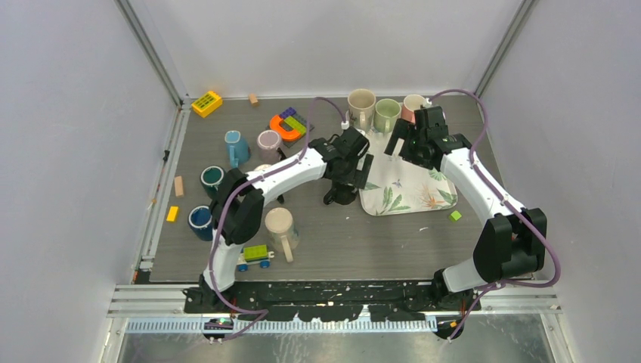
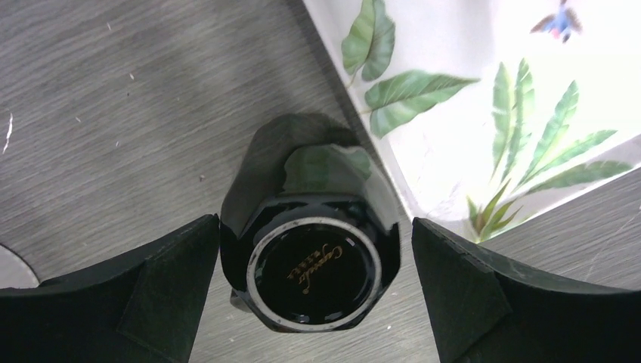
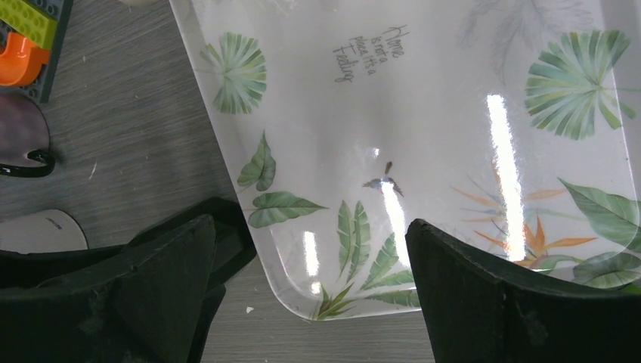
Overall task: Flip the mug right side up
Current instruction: Turn over the cup at the center of the board.
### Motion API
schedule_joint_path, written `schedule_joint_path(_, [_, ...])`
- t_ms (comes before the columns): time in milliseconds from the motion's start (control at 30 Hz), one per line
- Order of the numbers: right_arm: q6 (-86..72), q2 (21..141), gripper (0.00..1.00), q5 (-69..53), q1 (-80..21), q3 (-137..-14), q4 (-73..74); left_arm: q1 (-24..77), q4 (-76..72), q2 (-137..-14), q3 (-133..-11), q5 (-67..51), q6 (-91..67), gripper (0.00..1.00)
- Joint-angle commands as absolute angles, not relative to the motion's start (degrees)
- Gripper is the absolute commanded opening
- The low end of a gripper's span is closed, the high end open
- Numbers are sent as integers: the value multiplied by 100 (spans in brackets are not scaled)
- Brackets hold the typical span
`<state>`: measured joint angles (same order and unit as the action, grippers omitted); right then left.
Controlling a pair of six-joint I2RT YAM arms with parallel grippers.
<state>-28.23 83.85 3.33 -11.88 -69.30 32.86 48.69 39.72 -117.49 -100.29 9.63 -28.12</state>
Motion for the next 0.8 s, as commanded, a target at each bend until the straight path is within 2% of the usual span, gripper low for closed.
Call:
schedule_joint_path(0, [-2847, 8124, 100, 299, -1177, -6904, 3075, 4886, 4055, -11261, -9727, 817, -2396, 100])
schedule_joint_path(400, [-2839, 8086, 100, 297, -1171, -6800, 3000, 4887, 3805, -10837, -8987, 285, -1738, 98])
schedule_joint_path(767, [-2837, 8068, 100, 299, -1176, -6751, 2971, 4878, 3701, -10946, -8991, 175, -1322, 62])
